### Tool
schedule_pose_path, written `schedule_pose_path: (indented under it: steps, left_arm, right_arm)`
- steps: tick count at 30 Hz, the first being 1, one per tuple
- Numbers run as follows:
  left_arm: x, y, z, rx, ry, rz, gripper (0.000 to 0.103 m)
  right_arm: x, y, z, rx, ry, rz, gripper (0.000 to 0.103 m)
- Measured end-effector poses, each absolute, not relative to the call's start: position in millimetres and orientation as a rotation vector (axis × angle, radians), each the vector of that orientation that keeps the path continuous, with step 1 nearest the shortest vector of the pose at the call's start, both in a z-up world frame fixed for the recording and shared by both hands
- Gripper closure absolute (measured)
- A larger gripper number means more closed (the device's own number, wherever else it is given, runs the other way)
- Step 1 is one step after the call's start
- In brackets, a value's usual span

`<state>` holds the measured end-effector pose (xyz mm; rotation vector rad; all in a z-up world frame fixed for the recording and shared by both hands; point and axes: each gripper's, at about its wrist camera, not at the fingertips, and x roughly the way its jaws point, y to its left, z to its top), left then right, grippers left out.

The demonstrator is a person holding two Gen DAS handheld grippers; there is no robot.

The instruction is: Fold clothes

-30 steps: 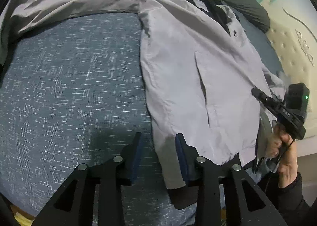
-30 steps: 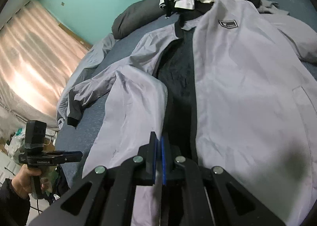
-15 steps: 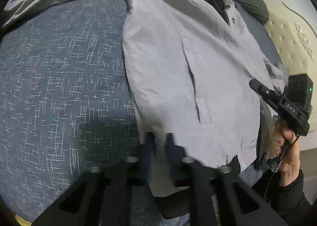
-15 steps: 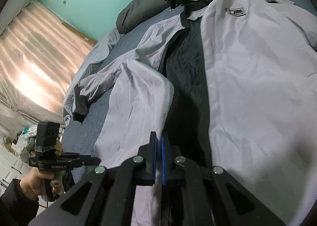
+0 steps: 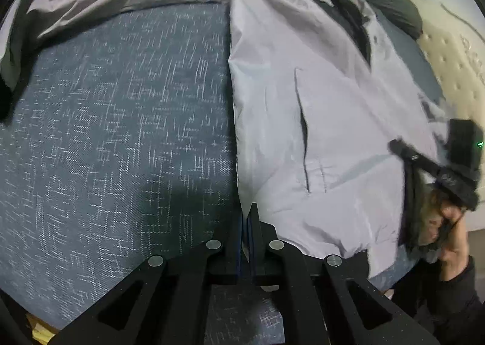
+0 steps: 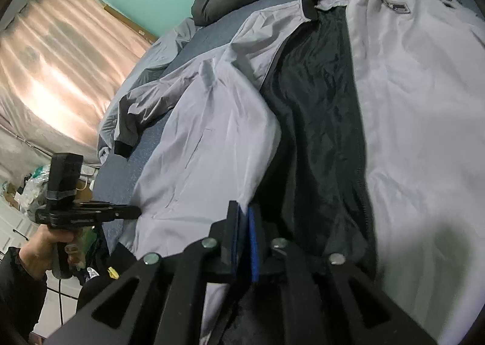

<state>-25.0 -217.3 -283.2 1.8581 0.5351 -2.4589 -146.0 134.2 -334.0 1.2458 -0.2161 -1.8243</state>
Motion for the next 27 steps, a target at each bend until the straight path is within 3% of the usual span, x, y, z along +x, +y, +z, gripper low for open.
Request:
schedule_pose_path:
  steps: [4, 6, 8, 14, 17, 20, 27]
  left_arm:
    - [-19, -218, -292, 1.865, 0.547, -2.441, 0.100]
    - [-10, -226, -287, 1.860, 0.569, -2.449, 0.100]
    - [-3, -229, -282, 1.850, 0.573, -2.466, 0.100]
    - [1, -223, -264, 1.750, 0.600, -2.524, 0.096]
    - [5, -219, -250, 1.693, 0.575, -2.565, 0.089]
    - [8, -210, -233, 1.627, 0.552, -2.620, 0.081]
    - [-29, -171, -217, 1.526, 0.504, -2.757, 0.080]
  right_arm:
    - [-151, 158, -316, 1.228, -0.200, -1.904, 0.090]
    - [-156, 176, -306, 1.231, -0.195, -1.947, 0.075]
    - [-162, 197, -298, 1.246, -0.182, -1.991, 0.071]
    - [-145, 228, -294, 1.381, 0.017, -2.008, 0.070]
    - [-131, 230, -295, 1.404, 0.074, -1.990, 0.070]
    - [-118, 229, -297, 1.417, 0.088, -1.975, 0.070]
    - [-108, 215, -290, 1.401, 0.059, -1.947, 0.070]
